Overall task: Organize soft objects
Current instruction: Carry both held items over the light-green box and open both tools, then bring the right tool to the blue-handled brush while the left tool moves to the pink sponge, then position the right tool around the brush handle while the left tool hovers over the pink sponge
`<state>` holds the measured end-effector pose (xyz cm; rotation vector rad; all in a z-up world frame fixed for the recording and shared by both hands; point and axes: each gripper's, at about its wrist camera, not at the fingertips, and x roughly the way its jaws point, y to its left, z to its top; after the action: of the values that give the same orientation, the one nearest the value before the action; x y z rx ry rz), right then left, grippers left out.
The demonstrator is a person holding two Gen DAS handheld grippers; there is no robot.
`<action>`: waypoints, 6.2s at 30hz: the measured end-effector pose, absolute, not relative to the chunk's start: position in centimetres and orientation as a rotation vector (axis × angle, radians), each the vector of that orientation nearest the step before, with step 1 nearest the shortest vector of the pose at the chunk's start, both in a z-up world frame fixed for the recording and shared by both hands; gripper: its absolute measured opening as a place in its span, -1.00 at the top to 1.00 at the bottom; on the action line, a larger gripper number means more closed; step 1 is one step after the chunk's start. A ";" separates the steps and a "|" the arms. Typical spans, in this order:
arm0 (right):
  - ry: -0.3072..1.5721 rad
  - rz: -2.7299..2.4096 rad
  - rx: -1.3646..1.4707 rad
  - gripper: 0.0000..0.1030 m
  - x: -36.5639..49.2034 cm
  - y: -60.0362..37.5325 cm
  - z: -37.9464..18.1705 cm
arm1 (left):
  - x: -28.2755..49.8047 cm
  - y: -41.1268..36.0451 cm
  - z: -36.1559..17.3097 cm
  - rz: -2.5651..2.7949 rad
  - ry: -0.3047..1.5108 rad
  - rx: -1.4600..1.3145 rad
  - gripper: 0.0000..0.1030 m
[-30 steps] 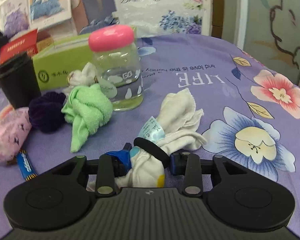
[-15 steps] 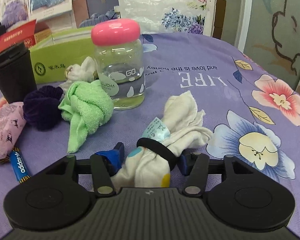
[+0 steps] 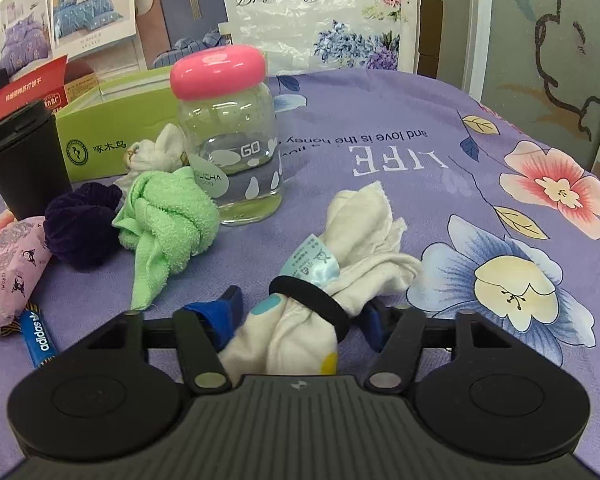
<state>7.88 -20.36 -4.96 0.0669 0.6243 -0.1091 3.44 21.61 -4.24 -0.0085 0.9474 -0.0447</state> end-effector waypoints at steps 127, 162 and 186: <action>0.669 0.108 0.045 -0.12 12.9 -11.8 -2.6 | 12.1 15.5 -5.2 0.053 0.939 -0.099 -0.99; 0.752 0.222 -0.115 -0.14 13.6 -9.5 -4.7 | 13.0 15.7 -5.3 0.062 0.956 -0.074 -0.99; 0.810 0.289 -0.177 -0.18 7.8 -22.7 -3.5 | 11.9 15.9 -5.2 0.038 0.952 -0.056 -0.99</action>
<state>7.83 -22.73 -3.48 -0.1768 0.8098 0.2887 11.85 15.89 -5.21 -0.0564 0.9523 0.0379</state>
